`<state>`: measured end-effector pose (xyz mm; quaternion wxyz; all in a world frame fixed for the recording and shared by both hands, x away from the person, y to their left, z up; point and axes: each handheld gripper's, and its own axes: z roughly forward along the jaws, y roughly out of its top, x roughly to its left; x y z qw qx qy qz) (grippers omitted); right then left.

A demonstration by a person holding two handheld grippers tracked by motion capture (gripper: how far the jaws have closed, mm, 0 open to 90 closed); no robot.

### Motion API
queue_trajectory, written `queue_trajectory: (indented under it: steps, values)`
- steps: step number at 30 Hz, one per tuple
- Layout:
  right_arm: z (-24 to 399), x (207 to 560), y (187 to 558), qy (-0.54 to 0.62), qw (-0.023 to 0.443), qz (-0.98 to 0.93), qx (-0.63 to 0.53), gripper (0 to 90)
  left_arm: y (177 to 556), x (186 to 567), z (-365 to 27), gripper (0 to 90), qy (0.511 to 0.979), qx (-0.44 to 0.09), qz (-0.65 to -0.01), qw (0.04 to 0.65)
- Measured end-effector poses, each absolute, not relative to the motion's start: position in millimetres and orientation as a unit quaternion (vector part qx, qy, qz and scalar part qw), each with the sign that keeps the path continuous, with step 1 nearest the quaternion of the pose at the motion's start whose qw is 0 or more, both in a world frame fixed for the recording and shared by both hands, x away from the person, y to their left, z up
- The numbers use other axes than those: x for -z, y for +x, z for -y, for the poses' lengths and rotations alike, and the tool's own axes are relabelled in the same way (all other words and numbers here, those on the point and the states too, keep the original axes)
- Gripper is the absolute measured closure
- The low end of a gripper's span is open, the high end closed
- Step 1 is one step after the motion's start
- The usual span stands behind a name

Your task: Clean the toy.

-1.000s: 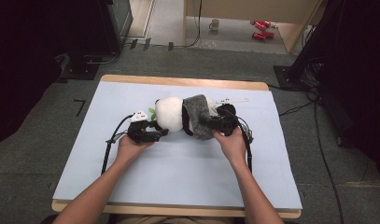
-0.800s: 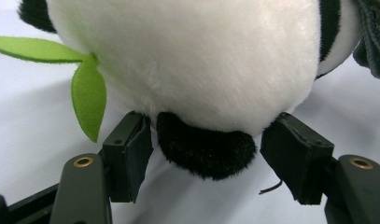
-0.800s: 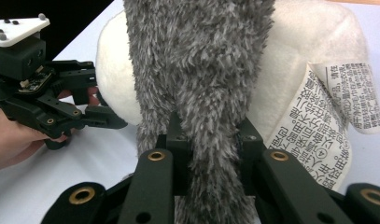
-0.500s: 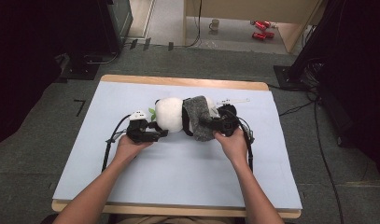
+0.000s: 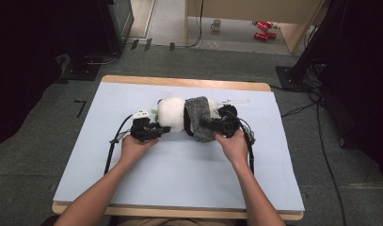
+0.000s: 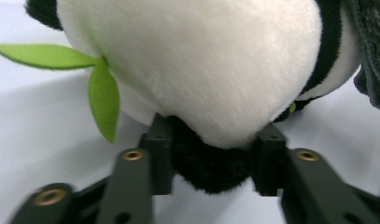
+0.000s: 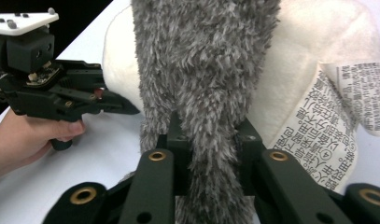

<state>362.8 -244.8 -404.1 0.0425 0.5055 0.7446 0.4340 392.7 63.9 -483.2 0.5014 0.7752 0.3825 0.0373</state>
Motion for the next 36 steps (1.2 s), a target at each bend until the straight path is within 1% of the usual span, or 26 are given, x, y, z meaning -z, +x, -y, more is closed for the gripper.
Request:
queue_trajectory:
  steps: [4, 10, 14, 18, 21, 23, 24, 27, 36]
  values:
    - [239.4, 392.0, 357.6, 0.498, 0.044, -0.746, -0.439, 76.9, 387.5, 473.4, -61.8, 69.3, 0.781, -0.011, -0.381, 0.494]
    - [215.3, 371.6, 344.2, 0.459, 0.038, -0.755, -0.466, 77.0, 368.3, 452.2, -58.2, 70.7, 0.776, 0.04, -0.398, 0.487]
    - [190.6, 373.4, 336.4, 0.436, 0.026, -0.767, -0.47, 77.0, 354.9, 443.1, -51.3, 69.9, 0.78, 0.033, -0.403, 0.477]
    - [176.0, 390.3, 335.4, 0.43, 0.041, -0.777, -0.457, 77.1, 356.3, 448.2, -49.6, 68.4, 0.782, 0.017, -0.41, 0.469]
    - [179.7, 402.5, 340.6, 0.432, 0.059, -0.784, -0.442, 77.0, 360.2, 455.6, -50.0, 68.3, 0.786, 0.011, -0.413, 0.459]
    - [185.9, 409.4, 343.6, 0.429, 0.096, -0.797, -0.414, 76.8, 364.0, 458.6, -52.2, 68.6, 0.787, 0.016, -0.415, 0.457]
    - [190.1, 411.8, 344.9, 0.429, 0.107, -0.799, -0.407, 77.2, 366.1, 460.5, -53.6, 68.6, 0.785, 0.02, -0.415, 0.459]
    - [204.3, 415.9, 349.8, 0.443, 0.085, -0.79, -0.416, 78.0, 368.2, 462.8, -51.9, 69.0, 0.79, 0.008, -0.405, 0.46]
    - [232.5, 408.5, 345.0, 0.468, 0.087, -0.771, -0.423, 78.4, 370.8, 460.5, -51.2, 68.4, 0.796, 0.001, -0.39, 0.463]
